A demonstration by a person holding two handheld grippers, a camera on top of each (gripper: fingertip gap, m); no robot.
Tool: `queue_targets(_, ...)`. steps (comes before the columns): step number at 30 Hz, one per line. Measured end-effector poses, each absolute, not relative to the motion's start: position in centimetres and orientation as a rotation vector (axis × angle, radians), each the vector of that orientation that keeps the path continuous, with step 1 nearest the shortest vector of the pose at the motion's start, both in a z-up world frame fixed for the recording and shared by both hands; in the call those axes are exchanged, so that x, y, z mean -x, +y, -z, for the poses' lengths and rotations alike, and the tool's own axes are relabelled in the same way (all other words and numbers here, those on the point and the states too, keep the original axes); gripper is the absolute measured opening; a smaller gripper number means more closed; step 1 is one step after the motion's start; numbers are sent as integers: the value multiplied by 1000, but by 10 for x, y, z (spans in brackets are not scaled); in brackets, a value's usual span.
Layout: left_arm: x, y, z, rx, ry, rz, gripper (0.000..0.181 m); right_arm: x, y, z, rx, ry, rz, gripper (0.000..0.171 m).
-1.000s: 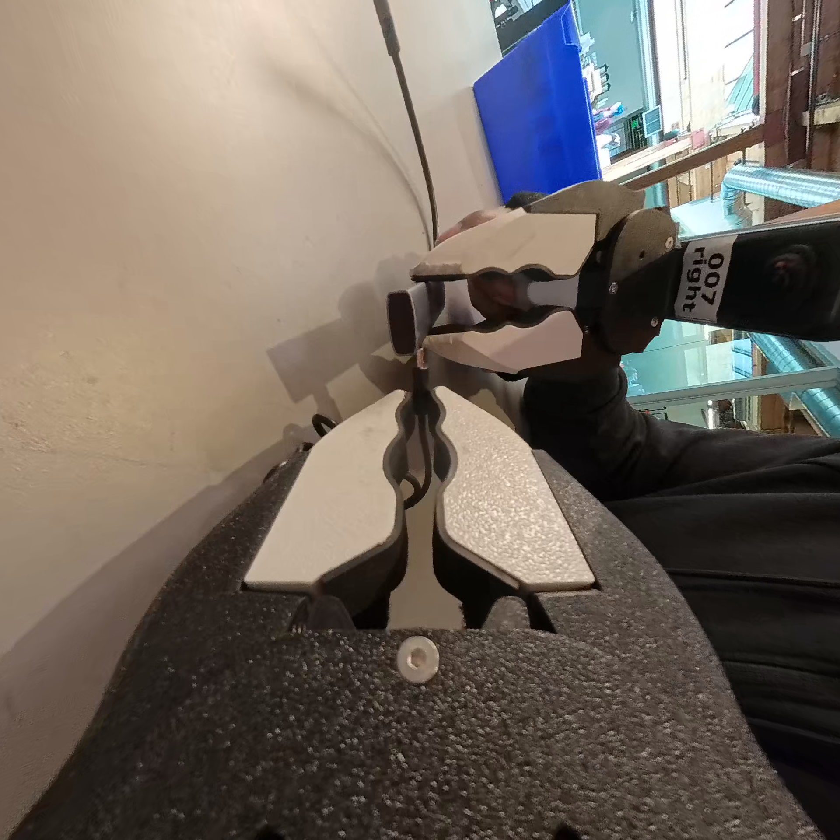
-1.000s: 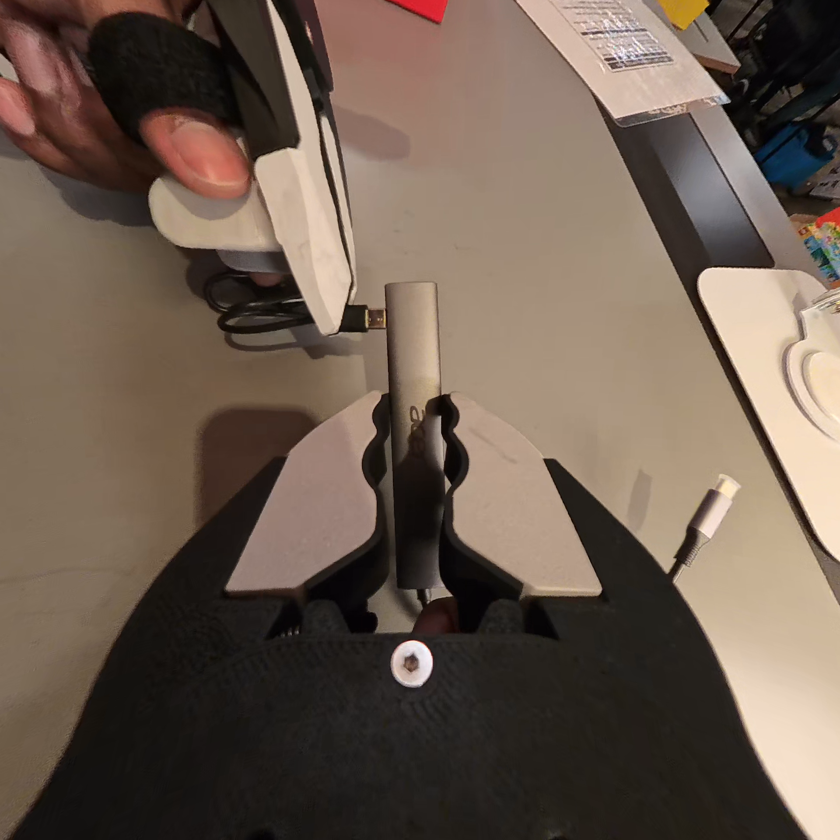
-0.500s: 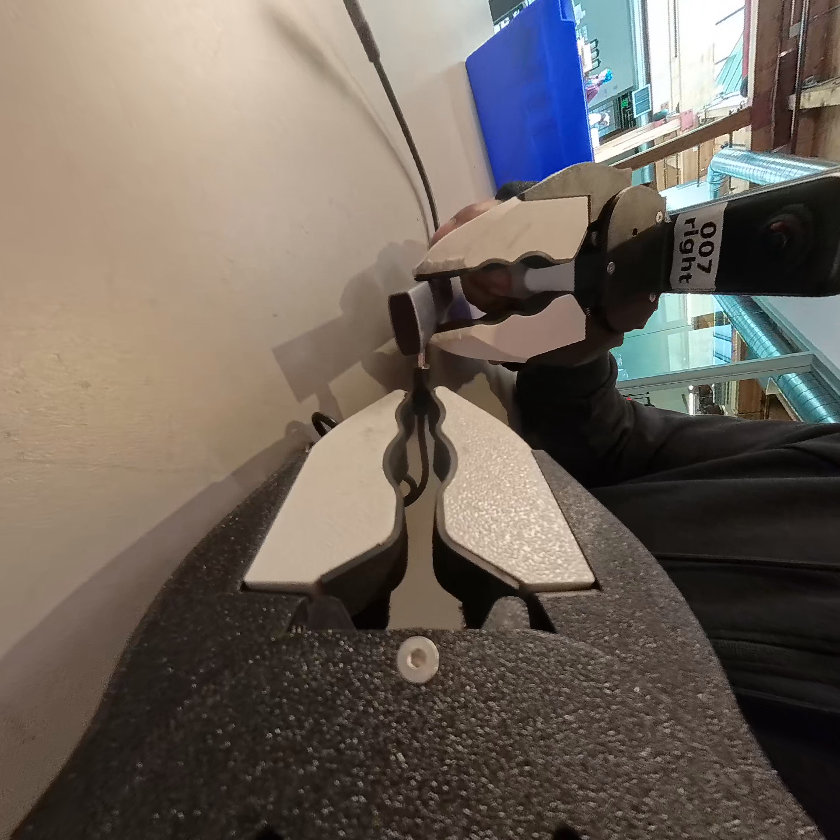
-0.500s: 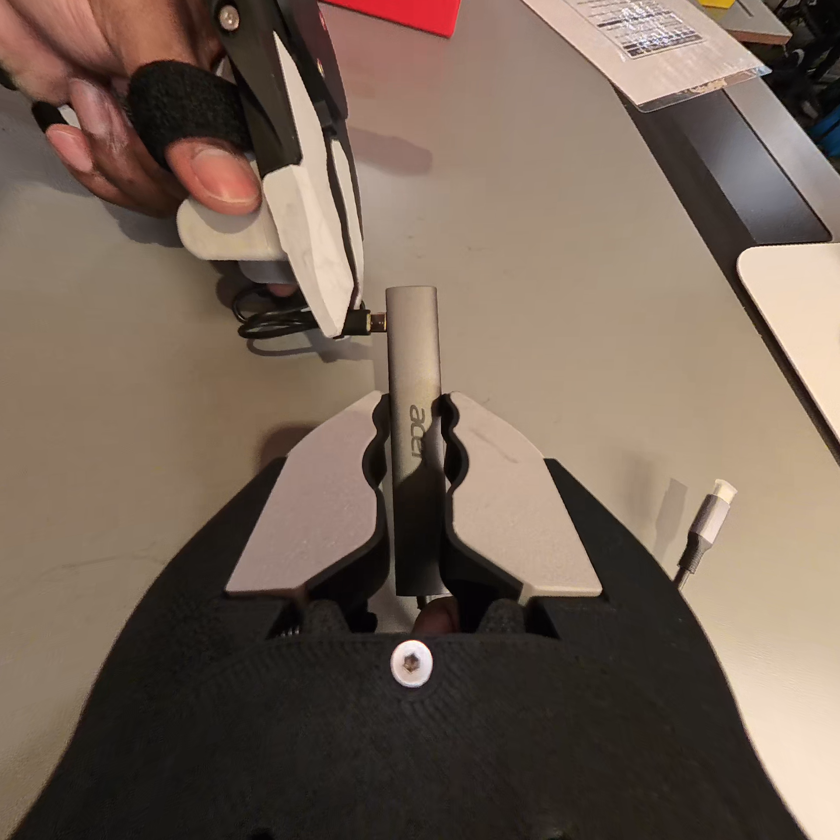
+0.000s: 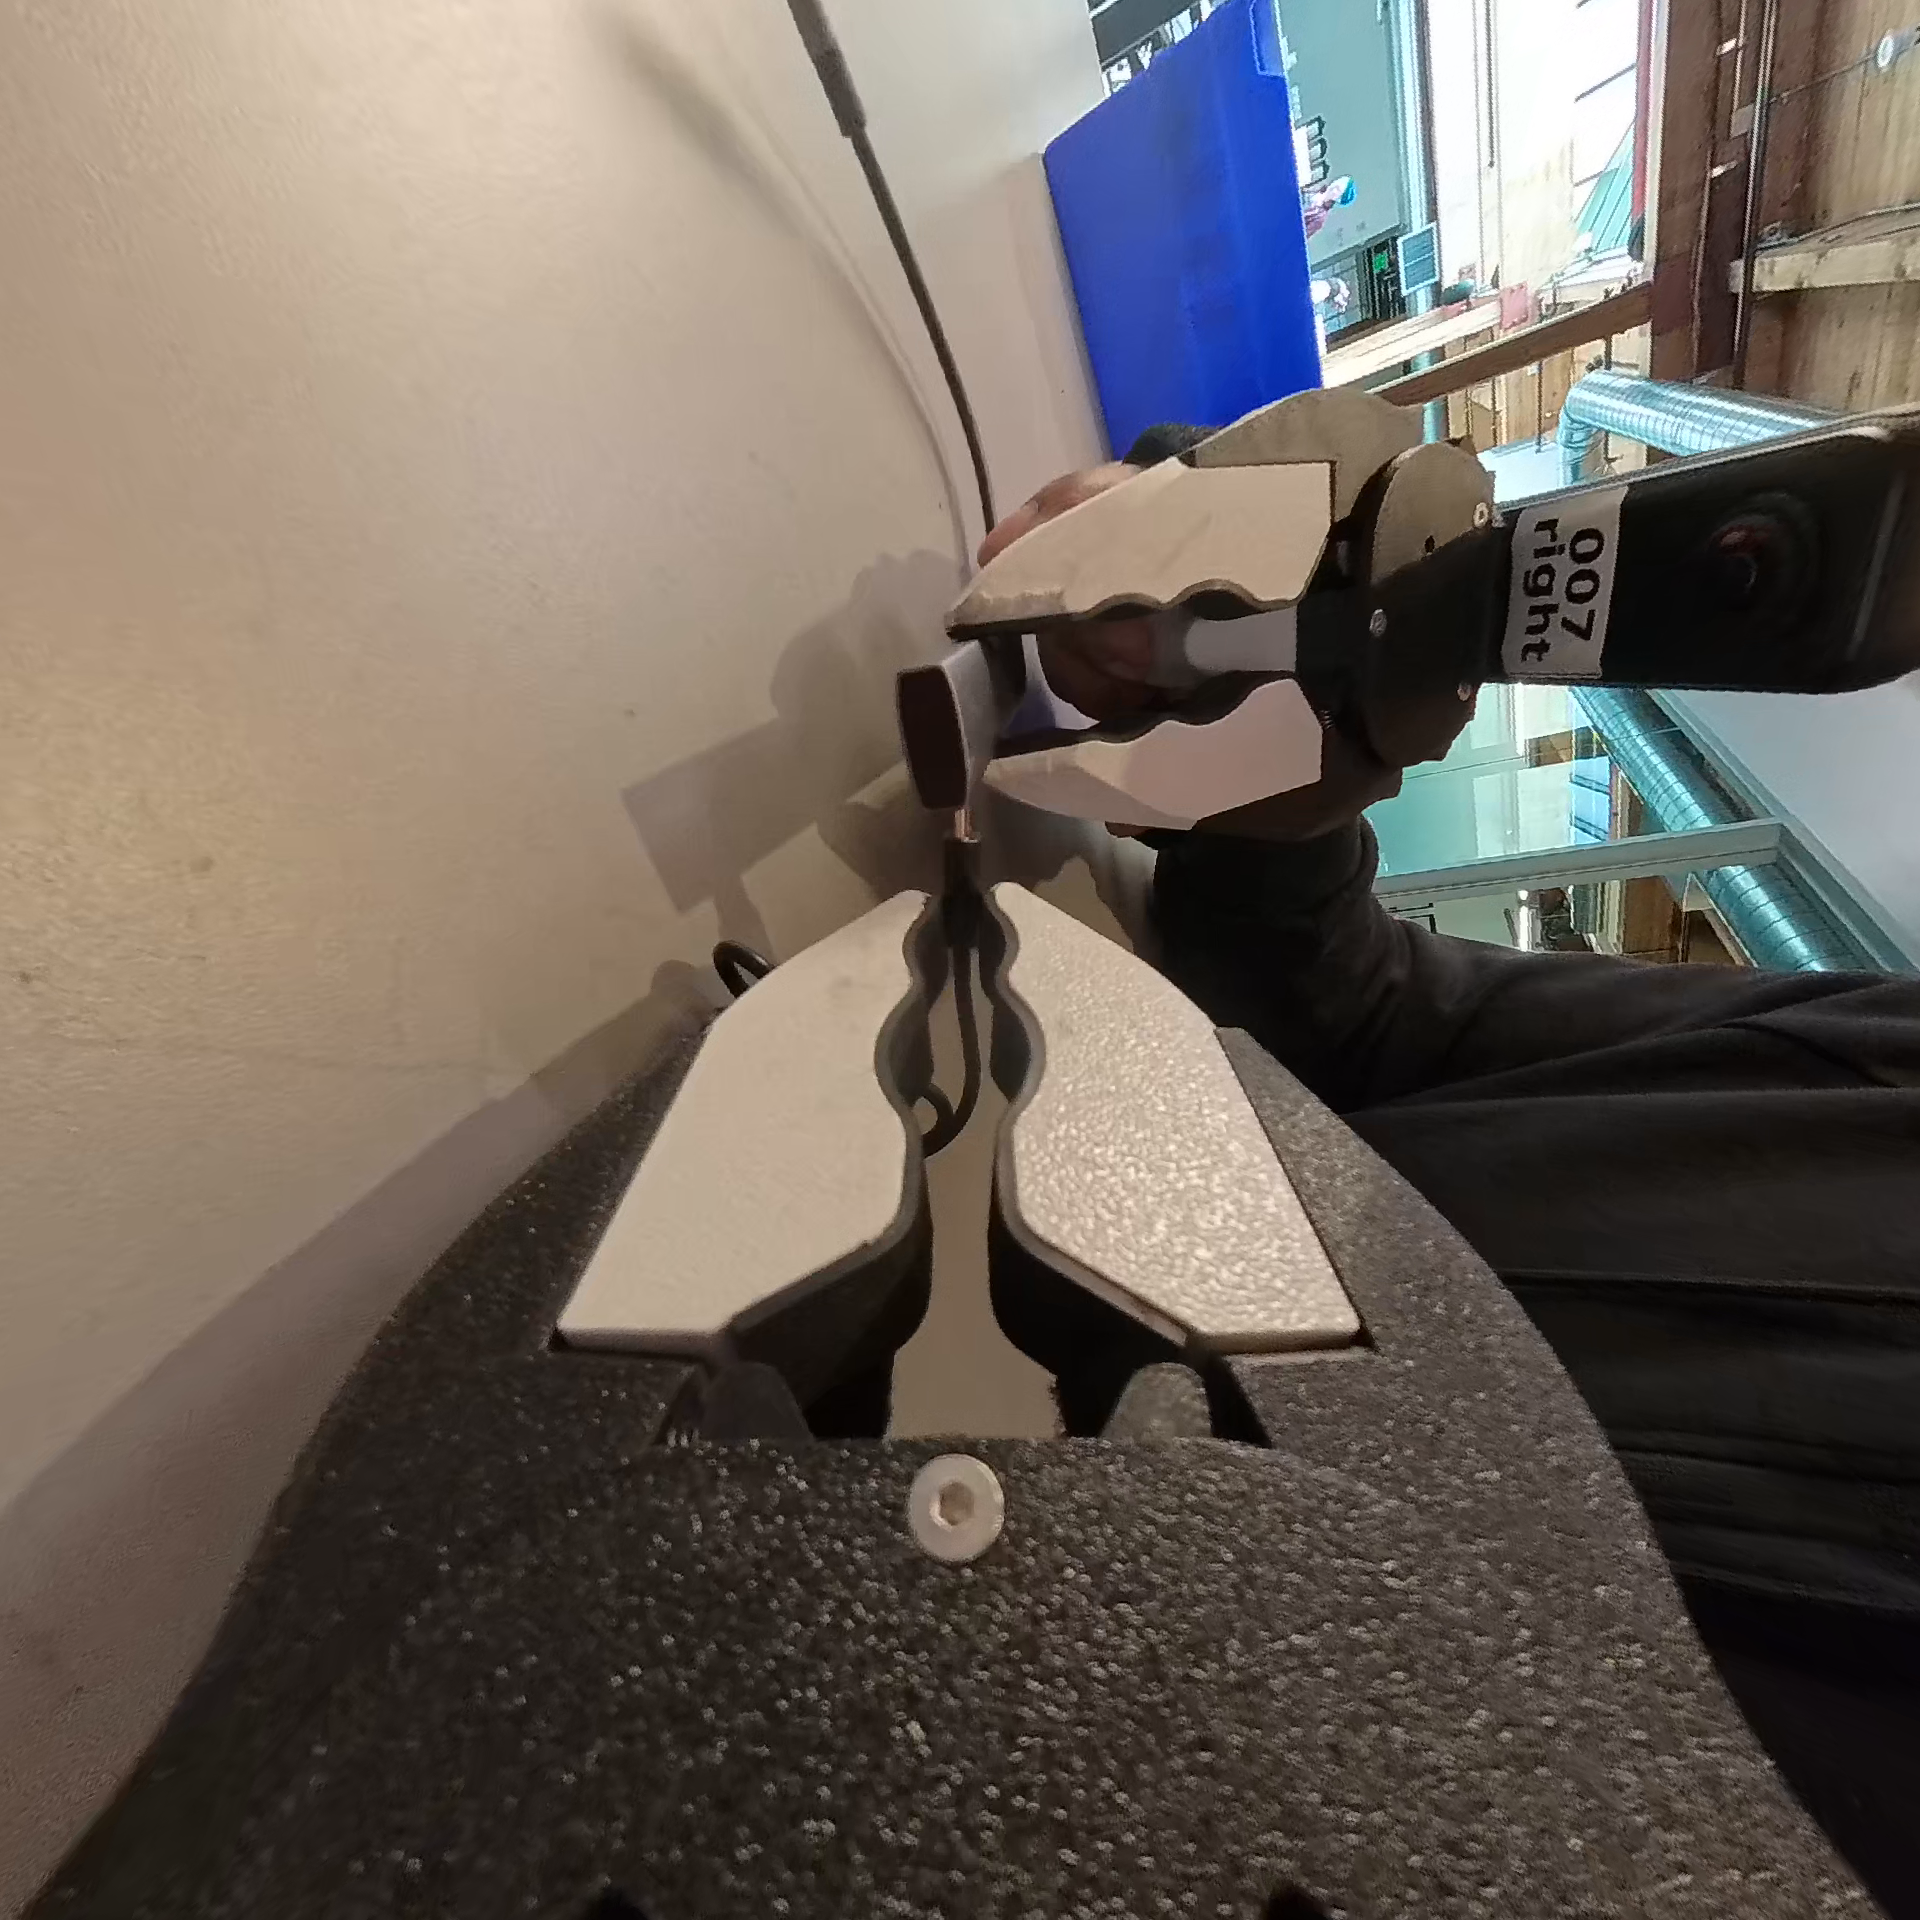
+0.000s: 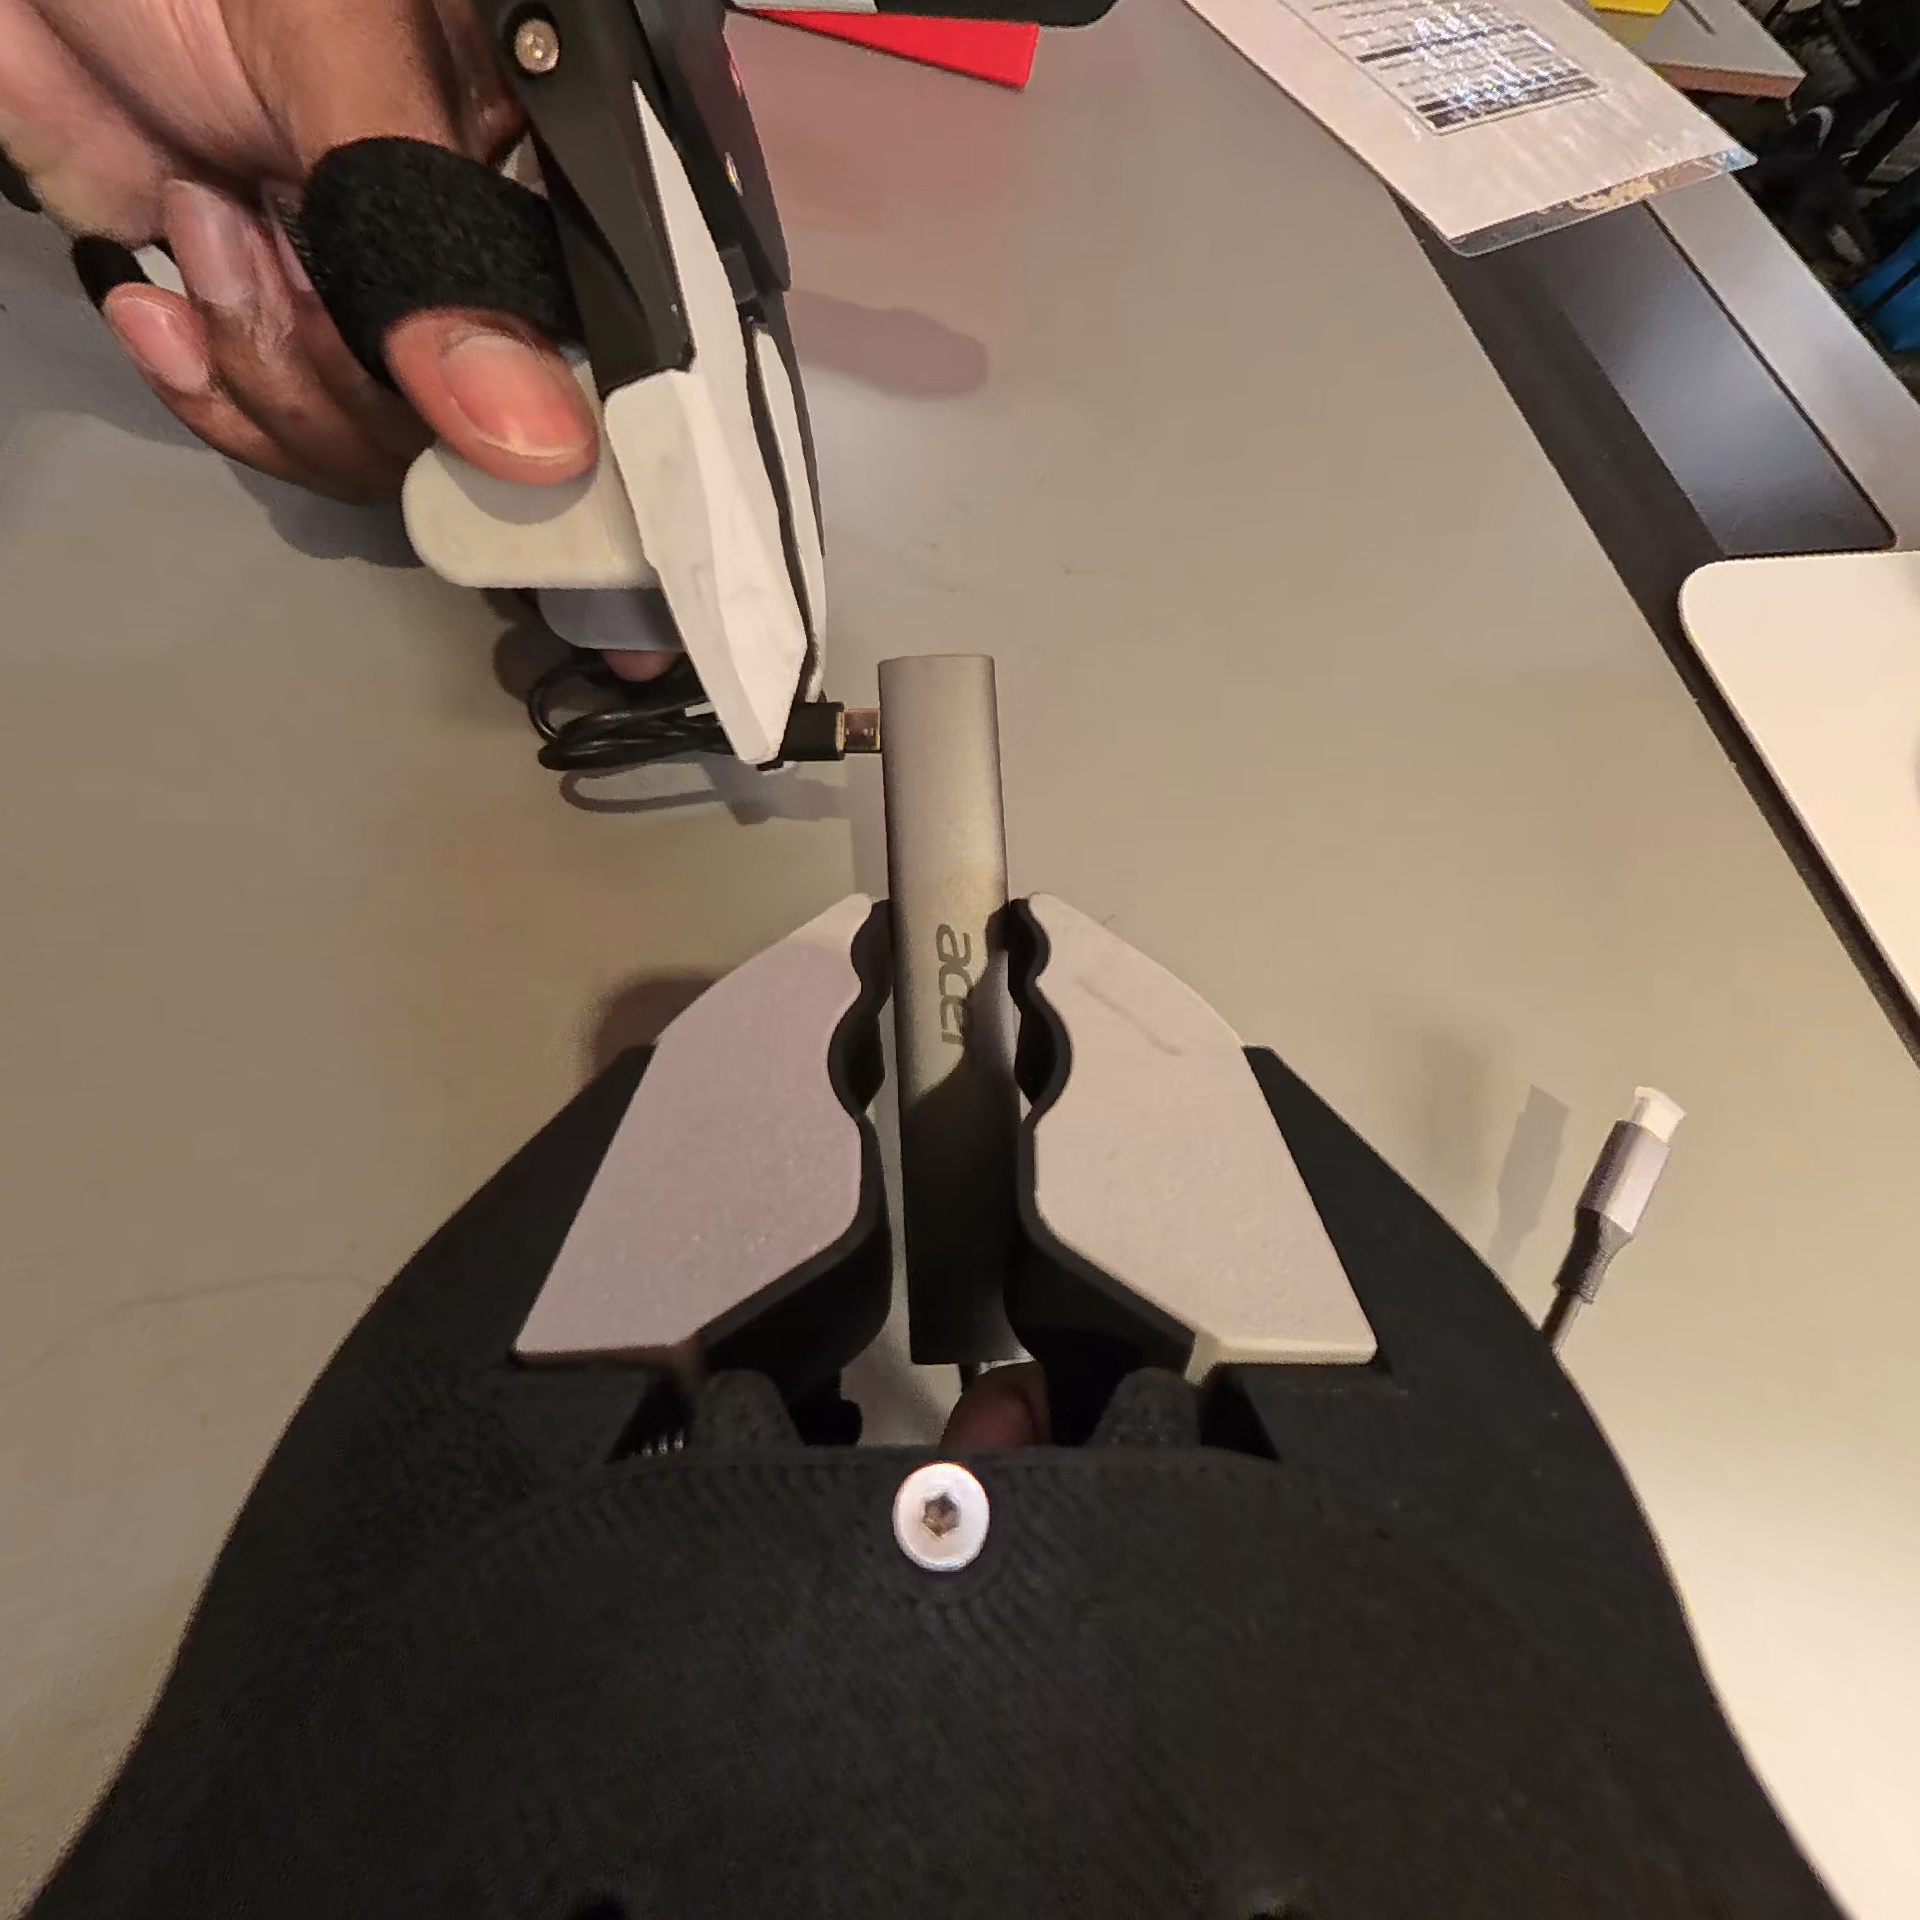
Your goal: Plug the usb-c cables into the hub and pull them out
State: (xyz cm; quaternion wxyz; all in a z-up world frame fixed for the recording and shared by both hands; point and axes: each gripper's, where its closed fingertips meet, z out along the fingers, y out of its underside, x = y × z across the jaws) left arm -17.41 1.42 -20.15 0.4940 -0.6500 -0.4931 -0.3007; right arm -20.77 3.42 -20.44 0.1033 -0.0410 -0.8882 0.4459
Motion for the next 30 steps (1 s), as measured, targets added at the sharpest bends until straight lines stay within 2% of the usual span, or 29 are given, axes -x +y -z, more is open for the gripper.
queue_targets(30,178,16,202,1578,-1195,718,6,209,35,207,150,-2614,-1300,21)
